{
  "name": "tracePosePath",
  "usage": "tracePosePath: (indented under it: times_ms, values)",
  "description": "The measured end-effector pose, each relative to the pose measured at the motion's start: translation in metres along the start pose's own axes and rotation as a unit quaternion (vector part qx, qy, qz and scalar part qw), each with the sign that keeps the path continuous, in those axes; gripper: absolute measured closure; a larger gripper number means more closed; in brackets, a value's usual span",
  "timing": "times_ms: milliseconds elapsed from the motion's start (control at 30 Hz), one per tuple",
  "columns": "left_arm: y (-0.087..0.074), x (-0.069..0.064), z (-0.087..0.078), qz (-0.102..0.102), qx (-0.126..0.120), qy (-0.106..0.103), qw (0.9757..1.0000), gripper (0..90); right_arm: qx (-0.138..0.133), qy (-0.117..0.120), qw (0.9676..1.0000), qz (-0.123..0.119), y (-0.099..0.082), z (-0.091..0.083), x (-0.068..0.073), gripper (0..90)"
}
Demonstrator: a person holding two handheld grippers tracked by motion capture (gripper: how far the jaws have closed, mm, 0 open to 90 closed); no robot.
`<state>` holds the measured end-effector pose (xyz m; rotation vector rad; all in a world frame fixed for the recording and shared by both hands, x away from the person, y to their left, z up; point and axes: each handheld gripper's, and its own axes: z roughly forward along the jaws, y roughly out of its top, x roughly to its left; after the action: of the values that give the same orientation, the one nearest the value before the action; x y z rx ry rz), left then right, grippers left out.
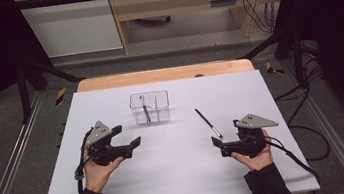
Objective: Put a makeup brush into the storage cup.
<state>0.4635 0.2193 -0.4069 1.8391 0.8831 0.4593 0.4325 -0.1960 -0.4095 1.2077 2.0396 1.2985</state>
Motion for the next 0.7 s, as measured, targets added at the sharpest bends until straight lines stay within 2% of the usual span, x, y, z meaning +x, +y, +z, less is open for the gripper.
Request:
tracePosePath:
  times_ms: [467,700]
  values:
    - [-0.02,0.008,-0.01,-0.016,0.014,0.013,0.9997,13.1,-0.001,-0.002,1.0,0.001,-0.001,-0.002,-0.001,3.3]
    - [-0.025,0.008,-0.015,-0.021,0.01,0.016,0.9996,13.1,0.0,-0.004,1.0,0.003,-0.001,-0.003,-0.002,3.2]
